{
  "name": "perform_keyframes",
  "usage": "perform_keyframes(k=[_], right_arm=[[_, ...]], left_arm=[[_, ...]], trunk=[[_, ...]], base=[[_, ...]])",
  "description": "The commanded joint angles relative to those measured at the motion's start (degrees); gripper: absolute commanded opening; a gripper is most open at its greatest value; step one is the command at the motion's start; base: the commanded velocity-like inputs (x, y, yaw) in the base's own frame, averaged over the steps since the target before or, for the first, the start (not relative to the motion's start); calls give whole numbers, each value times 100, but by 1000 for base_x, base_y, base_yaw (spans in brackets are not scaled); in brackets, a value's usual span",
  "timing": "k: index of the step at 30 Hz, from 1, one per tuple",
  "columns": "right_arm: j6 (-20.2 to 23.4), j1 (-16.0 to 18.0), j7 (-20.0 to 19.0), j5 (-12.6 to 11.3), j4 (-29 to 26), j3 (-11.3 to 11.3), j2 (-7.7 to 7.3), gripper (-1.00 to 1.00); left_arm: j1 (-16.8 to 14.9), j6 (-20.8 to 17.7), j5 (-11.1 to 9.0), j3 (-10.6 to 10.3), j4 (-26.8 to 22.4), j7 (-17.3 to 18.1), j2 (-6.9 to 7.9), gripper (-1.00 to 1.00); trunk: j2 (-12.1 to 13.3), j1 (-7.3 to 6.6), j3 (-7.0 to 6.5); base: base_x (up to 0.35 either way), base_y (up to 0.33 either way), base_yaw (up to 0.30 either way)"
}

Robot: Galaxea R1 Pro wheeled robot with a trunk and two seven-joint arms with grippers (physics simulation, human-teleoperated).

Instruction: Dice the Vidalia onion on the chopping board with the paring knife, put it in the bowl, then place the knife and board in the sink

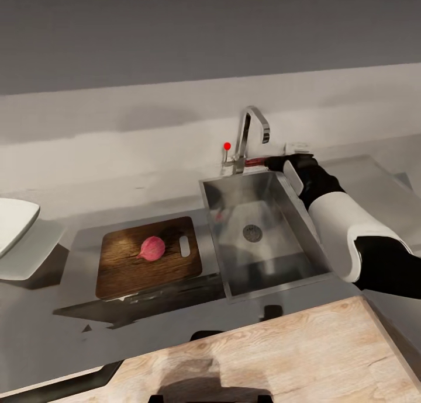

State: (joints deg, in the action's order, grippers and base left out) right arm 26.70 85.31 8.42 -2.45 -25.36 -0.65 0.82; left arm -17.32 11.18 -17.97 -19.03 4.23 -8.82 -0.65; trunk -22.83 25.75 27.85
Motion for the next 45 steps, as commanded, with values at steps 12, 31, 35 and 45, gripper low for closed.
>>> perform_keyframes(k=[12,31,35,45], right_arm=[[19,3,-525,-45,-82,9,-188,100],[19,3,-596,-44,-91,17,-185,100],[17,3,-596,-39,-91,21,-175,100],[19,3,-587,37,-99,198,-165,100]], left_arm=[[-9,42,-40,-48,25,-6,-13,100],[-9,46,-40,-46,25,3,-14,100],[-9,47,-40,-47,25,3,-14,100],[-9,84,-64,-31,5,1,-10,100]], trunk=[[-9,3,13],[-9,3,168],[-9,3,203],[-9,3,221]], base=[[0,0,0],[0,0,0],[0,0,0],[0,0,0]])
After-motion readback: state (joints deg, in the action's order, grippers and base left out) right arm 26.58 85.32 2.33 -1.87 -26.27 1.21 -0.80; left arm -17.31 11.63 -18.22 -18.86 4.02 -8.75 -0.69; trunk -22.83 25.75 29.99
